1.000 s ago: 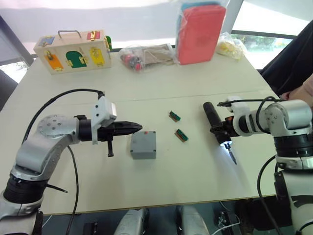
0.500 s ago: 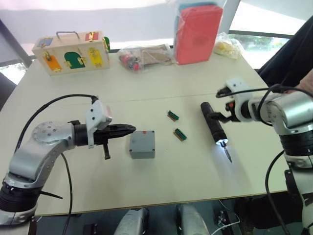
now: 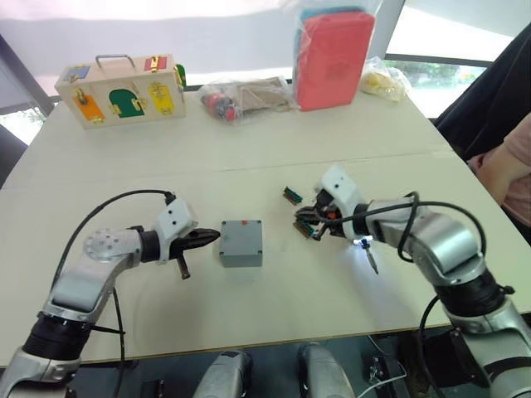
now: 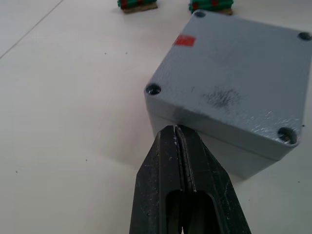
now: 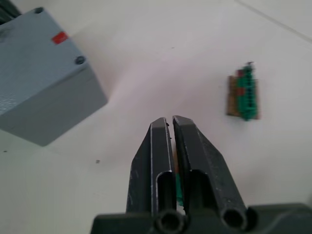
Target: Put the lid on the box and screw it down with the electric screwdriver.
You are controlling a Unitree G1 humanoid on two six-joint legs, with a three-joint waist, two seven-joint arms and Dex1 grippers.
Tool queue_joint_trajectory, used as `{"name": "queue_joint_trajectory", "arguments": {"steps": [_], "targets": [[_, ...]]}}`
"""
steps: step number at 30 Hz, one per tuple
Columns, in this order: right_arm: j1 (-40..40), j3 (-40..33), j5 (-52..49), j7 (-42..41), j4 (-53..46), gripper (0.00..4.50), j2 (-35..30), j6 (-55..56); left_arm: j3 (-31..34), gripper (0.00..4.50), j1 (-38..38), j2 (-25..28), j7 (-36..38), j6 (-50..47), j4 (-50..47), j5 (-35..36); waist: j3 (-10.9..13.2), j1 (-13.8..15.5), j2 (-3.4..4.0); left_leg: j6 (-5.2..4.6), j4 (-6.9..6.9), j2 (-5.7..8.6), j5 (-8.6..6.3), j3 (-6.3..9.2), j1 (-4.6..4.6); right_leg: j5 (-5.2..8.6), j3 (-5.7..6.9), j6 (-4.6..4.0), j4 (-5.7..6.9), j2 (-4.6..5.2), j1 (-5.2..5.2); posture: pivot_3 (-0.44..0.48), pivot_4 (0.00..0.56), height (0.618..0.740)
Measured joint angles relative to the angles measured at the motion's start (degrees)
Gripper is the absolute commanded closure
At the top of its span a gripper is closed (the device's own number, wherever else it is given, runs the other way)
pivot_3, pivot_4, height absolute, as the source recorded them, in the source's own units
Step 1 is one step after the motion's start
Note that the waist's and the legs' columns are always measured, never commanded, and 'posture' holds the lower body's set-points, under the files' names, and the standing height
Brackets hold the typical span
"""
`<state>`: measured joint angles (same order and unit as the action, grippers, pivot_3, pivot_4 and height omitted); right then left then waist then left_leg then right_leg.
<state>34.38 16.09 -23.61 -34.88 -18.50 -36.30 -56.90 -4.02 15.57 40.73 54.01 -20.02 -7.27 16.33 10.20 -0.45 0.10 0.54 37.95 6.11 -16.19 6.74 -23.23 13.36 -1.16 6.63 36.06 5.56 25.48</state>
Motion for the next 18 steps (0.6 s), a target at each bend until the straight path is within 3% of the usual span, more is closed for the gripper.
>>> {"name": "queue_joint_trajectory", "arguments": {"steps": [8,18], "targets": [[-1.75,5.88,2.65,1.29,0.81,4.48,7.75,0.07,-2.65,4.50,3.00,-3.62,-0.61,2.05,5.32,-3.44,-0.02,-0.04,-0.03,0.00,0.08,0.02,0.00,0.00,0.00,0.00,0.00,0.00,0.04,-0.03,0.00,0.000,0.150,0.740],[-1.77,8.67,3.35,0.86,0.12,4.48,10.18,-5.37,-4.75,4.50,10.09,-8.44,-1.61,7.89,15.85,-8.12,-0.05,-0.24,-0.07,0.00,0.10,0.03,0.00,0.00,0.00,0.00,0.01,0.00,0.07,-0.05,0.02,0.000,0.150,0.740]]}}
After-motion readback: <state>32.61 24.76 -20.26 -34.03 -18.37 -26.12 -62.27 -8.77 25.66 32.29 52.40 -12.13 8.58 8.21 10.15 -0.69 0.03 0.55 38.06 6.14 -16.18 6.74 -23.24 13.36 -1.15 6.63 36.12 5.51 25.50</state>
